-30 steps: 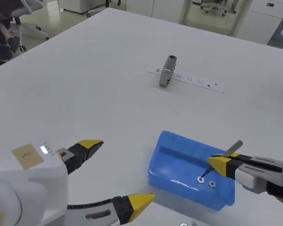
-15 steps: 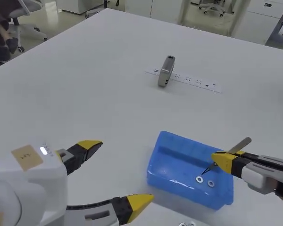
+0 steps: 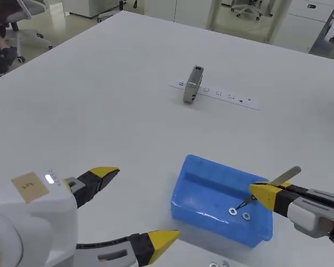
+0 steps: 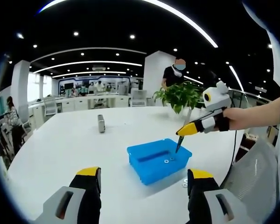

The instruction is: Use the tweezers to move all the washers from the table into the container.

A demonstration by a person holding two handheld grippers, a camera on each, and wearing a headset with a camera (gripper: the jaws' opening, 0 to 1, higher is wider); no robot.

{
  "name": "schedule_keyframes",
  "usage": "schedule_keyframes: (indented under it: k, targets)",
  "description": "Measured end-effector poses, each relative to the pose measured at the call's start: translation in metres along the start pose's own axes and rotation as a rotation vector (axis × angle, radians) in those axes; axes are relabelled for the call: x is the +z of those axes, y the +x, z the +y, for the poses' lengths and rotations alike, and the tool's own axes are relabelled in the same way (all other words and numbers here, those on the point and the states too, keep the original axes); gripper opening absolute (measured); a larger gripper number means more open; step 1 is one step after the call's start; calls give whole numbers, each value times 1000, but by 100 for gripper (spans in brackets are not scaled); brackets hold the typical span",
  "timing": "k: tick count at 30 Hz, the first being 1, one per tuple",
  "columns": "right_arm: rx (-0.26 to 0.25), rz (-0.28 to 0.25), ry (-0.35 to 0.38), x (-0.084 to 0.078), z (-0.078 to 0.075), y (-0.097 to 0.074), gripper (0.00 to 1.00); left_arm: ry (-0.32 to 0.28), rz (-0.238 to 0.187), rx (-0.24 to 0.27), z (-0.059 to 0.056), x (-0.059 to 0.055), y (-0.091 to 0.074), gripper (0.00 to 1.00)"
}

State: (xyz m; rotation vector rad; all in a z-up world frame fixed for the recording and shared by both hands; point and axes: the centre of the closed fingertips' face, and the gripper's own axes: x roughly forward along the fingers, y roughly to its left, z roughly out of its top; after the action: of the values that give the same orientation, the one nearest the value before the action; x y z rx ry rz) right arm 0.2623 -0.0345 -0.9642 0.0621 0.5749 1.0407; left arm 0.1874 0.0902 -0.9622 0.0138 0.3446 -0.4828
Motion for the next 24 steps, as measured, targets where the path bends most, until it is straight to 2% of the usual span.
schedule_keyframes:
  k: [9,19,24]
  targets:
    - [43,0,15,-9,17,0,3,3,6,3,0,-1,0,76]
    - [72,31,27,-33,36,3,3,-5,-9,2,0,1,-1,75]
    - [74,50,37,-47,39,4,3,-4,-6,15,3,1,-1,75]
